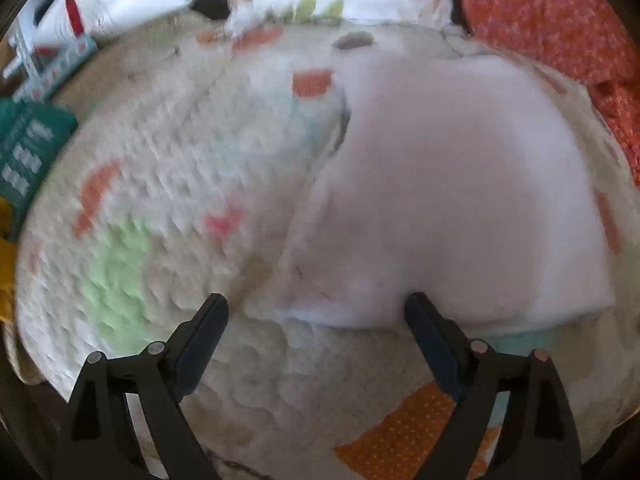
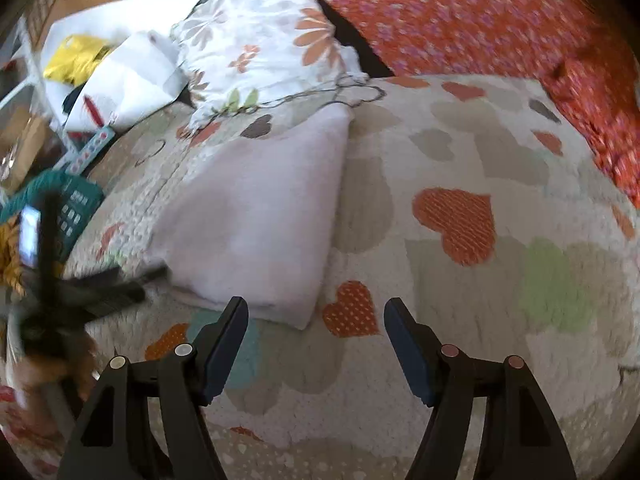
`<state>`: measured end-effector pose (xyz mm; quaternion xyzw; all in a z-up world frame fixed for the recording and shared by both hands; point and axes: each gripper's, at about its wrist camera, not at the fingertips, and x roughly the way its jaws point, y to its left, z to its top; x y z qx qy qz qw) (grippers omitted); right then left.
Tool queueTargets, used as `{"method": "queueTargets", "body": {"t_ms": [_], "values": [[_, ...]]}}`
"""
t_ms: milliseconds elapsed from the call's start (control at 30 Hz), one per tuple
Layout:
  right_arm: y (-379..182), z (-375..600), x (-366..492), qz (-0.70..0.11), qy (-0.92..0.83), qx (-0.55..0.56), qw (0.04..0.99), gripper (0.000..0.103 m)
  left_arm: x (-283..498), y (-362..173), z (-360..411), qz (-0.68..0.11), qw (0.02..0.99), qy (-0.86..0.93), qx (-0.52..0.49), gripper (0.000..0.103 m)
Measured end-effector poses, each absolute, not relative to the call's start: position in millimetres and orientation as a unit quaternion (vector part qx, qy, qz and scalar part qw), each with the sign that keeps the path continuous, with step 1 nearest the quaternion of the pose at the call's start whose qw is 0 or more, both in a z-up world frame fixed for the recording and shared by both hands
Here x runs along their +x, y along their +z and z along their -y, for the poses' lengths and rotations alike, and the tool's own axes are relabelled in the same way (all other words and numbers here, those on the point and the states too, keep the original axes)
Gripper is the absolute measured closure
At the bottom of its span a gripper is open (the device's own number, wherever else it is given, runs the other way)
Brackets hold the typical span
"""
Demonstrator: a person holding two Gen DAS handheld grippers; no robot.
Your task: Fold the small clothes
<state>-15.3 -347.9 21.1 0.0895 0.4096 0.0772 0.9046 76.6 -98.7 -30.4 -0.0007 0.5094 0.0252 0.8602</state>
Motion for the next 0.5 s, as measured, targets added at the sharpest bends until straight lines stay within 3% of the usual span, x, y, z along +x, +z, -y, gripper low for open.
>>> {"method": "queueTargets", "body": {"t_ms": [267,400,467,500], "values": [[16.8,377.5,-29.1,-0.408,0.042,0.115,0.905,0.025,51.2,3.8,44.4,-0.462,0.878,0.05,-0.116,0.01],[12.3,372.4,-33.4,-0.407,0.047,0.116,0.905,0.025,9.0,44.5,39.0,-0.344,0.93,0.094,-0.084,0.009],[12.8,367.0,-35.4,-0.4,0.052,0.115,0.908,0.025,-14.7,61.1,39.8,-0.282,0.95,0.116,-0.069,0.0],[13.3,364.1,-36.9,-0.396,0.054,0.114,0.909,0.025,-30.6,68.5,41.7,-0.246,0.959,0.127,-0.063,0.0]]}}
